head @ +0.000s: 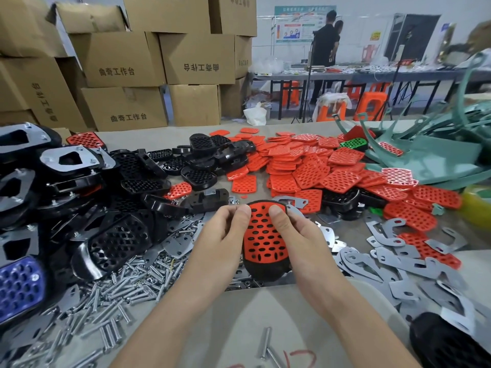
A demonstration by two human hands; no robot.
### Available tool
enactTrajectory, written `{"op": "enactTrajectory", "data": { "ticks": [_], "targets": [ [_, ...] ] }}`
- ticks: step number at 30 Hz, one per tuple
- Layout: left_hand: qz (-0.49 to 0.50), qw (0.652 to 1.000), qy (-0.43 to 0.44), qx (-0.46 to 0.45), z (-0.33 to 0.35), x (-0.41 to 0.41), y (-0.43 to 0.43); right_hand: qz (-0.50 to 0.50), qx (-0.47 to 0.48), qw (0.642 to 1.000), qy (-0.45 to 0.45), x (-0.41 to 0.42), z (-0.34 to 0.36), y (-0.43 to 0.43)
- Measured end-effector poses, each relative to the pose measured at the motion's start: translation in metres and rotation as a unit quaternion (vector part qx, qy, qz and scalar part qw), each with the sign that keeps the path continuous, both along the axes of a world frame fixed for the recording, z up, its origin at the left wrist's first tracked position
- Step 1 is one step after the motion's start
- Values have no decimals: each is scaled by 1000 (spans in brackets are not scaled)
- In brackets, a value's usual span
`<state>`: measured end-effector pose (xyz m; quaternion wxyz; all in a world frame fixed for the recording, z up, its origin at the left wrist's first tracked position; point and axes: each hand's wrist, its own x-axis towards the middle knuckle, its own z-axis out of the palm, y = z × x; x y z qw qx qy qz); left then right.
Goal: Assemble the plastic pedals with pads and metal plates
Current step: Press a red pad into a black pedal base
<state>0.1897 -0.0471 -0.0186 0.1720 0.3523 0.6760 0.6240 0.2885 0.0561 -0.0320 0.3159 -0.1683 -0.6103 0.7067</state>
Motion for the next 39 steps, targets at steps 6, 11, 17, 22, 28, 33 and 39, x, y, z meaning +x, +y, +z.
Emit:
{"op": "enactTrajectory", "data": {
  "ticks": [6, 11, 17, 22, 28, 33, 39],
  "targets": [
    [13, 999, -38, 21, -3, 2, 3, -7, -10, 1000, -5, -3, -4, -1],
    [64, 988, -112, 82, -4, -1, 8, 23, -5, 999, -24, -7, -11, -1],
    [3, 988, -149, 38, -7, 0, 6, 8, 9, 1000, -19, -5, -14, 2],
    [11, 993, -119, 25, -7, -1, 5, 13, 28, 999, -8, -6, -13, 0],
    [59, 981, -162, 83, -11, -4, 4, 44, 47, 997, -49, -8, -16, -4],
    [-7, 998, -52, 35, -11, 0, 0, -11, 69, 997, -30, -4, -13, 0],
    [7, 1000, 17, 12, -8, 1, 1, -19, 88, 996, -24, -4, -13, 1]
  ]
}}
